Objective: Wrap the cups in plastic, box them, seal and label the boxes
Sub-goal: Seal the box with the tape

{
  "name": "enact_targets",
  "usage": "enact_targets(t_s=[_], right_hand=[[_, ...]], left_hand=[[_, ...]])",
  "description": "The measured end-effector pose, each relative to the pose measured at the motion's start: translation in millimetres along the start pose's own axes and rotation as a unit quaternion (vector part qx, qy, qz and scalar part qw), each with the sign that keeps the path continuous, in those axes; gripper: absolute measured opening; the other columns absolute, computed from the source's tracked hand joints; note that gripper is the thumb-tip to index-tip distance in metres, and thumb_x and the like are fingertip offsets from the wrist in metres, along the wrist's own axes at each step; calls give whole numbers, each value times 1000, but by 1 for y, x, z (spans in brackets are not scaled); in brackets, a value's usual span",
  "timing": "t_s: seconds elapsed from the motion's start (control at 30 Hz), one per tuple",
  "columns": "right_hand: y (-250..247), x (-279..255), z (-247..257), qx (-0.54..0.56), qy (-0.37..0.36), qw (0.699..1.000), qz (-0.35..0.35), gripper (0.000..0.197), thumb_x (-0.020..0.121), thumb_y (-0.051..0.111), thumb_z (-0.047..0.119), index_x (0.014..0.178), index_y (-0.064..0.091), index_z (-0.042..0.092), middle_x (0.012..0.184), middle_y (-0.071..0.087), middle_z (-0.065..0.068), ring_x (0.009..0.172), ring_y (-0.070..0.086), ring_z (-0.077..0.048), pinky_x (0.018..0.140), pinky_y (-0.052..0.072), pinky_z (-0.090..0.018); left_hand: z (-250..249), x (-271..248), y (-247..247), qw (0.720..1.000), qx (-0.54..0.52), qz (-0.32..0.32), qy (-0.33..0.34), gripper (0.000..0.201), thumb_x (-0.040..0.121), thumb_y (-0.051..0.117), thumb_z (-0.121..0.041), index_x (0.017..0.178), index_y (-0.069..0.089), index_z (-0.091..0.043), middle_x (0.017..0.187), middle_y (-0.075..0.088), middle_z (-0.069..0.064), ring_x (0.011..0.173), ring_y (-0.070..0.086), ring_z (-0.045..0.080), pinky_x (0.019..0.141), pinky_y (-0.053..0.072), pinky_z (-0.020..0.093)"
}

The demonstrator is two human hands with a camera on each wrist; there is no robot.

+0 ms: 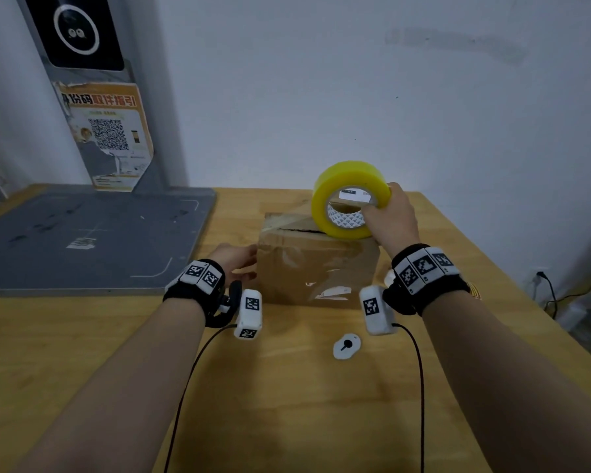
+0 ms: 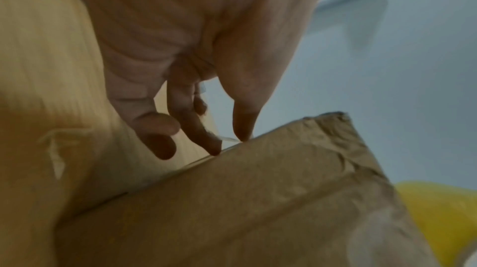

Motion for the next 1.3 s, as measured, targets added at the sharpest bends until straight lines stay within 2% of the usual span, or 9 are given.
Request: enact_targets(t_s=[0.3,0.47,0.57,0.63,0.77,0.9,1.03,1.2,1.3], right_hand=[[3,3,-4,8,4,1000,5,32,91,57,16,122,57,22,88,58,9,90,59,-25,76,43,-34],[4,4,-5,12,6,1000,8,34,91,58,17,125,57,22,94,61,4,91,61,-26,75,44,-34],[4,4,-5,17,8,1000,6,34,92,57,16,125,57,22,91,59,8,89,60,-25,75,44,-33],[4,3,-4,21,7,1000,6,34,92,58,16,125,57,22,90,59,9,87,60,-23,73,43,-32],[4,0,-7,40,0,999,7,28,92,59,17,120,57,21,84,59,7,75,58,-16,60,40,-31],[2,-4,-2,47,-2,999,15,22,91,61,18,113,57,21,81,57,5,71,56,-15,58,39,-31],[6,-13,-4,58,21,997,40,22,83,68,29,103,61,22,81,60,1,79,64,-27,66,58,-44],[47,-42,20,102,30,982,159,39,79,84,39,110,64,27,98,69,1,91,70,-19,69,65,-50],[79,-63,40,149,46,961,229,54,79,88,36,124,61,23,114,67,0,104,70,-22,61,65,-45]], left_hand=[[13,12,-7,943,330,-13,-29,86,94,34,-77,108,58,5,69,56,13,64,53,27,72,46,39],[14,13,-21,922,384,-44,-35,109,85,40,-86,146,42,5,112,69,19,94,73,32,83,62,41],[10,10,-32,939,328,-103,-4,102,82,74,-63,152,36,1,117,67,18,97,70,31,66,56,37],[-14,5,-31,948,278,-126,93,54,95,70,-35,138,55,-6,131,65,15,113,65,31,88,56,40],[-26,-31,13,995,-19,61,83,46,106,42,-54,107,68,-16,117,73,8,106,68,24,94,53,42],[-6,-51,46,980,53,188,35,72,83,57,-80,125,69,-22,120,75,2,119,65,25,103,50,48],[-5,-39,29,989,76,115,59,92,69,70,-83,133,60,-19,126,68,0,120,60,26,104,47,50],[-36,-20,-47,979,67,-126,149,49,82,73,-64,72,52,-21,68,48,0,62,47,23,62,40,35],[-40,-13,-66,981,-5,-130,143,38,91,73,-42,97,60,-7,91,65,15,76,64,28,60,56,36]])
Point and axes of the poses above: each hand's wrist, its own x-axis towards the middle knuckle, its own y-axis out of the palm, z = x × y, the point moved 9 cm from there along x, towards the middle knuckle
